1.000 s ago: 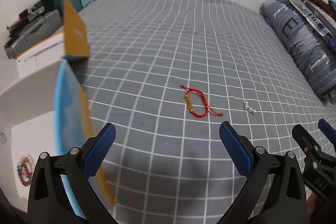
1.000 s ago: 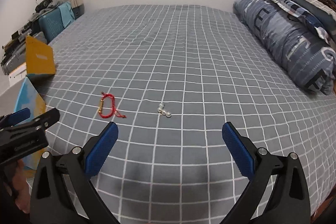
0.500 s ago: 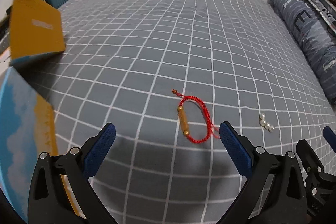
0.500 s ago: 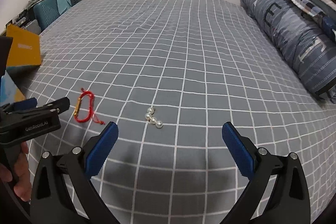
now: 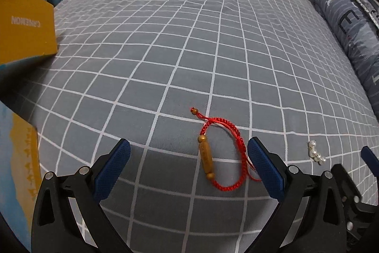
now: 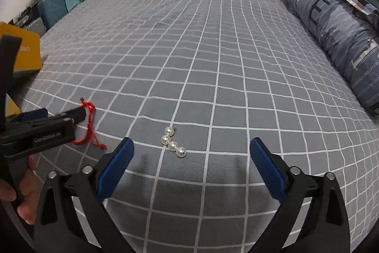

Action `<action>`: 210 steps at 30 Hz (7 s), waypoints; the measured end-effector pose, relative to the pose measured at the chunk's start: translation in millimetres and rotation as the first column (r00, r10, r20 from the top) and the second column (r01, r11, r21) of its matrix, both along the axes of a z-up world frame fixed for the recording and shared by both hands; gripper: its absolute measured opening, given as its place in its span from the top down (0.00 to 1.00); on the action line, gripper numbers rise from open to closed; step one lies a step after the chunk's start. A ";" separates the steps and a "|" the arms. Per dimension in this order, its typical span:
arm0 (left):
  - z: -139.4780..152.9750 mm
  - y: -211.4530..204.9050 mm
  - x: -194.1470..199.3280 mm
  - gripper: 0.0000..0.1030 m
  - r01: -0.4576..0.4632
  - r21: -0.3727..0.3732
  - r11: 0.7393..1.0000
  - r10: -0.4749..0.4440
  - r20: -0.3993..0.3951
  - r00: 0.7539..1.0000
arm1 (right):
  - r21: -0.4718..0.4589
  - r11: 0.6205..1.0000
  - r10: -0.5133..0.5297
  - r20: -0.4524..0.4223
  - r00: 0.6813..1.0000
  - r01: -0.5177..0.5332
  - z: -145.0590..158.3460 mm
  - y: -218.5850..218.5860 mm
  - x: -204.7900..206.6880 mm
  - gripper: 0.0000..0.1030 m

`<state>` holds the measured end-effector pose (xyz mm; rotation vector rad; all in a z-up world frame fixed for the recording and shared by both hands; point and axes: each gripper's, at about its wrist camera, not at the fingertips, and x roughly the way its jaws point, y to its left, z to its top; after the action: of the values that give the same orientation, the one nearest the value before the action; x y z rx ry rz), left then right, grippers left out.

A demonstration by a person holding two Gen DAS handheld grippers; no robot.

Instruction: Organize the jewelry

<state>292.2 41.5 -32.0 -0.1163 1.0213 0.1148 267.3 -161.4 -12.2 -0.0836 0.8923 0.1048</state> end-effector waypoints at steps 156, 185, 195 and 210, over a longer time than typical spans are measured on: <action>87.5 312.6 -299.8 0.84 -0.355 0.054 0.933 0.347 0.117 0.931 | 0.052 0.908 0.417 -0.001 0.909 -0.416 55.1 374.4 -179.2 0.89; 123.3 262.6 -393.9 0.06 -0.328 0.056 0.943 0.291 0.343 0.893 | 0.104 0.899 0.389 0.256 0.885 -0.426 105.4 309.1 -264.8 0.07; 116.1 252.1 -420.8 0.06 -0.325 0.060 0.944 0.286 0.345 0.894 | 0.097 0.899 0.395 0.234 0.888 -0.426 89.4 293.7 -291.7 0.07; 110.0 249.1 -426.2 0.06 -0.342 0.057 0.938 0.304 0.335 0.892 | 0.100 0.902 0.390 0.226 0.892 -0.420 86.5 290.1 -301.3 0.07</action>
<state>-134.0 290.6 78.0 -0.1939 0.6582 0.4461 -33.9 128.7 74.3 -0.1407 0.6503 0.5460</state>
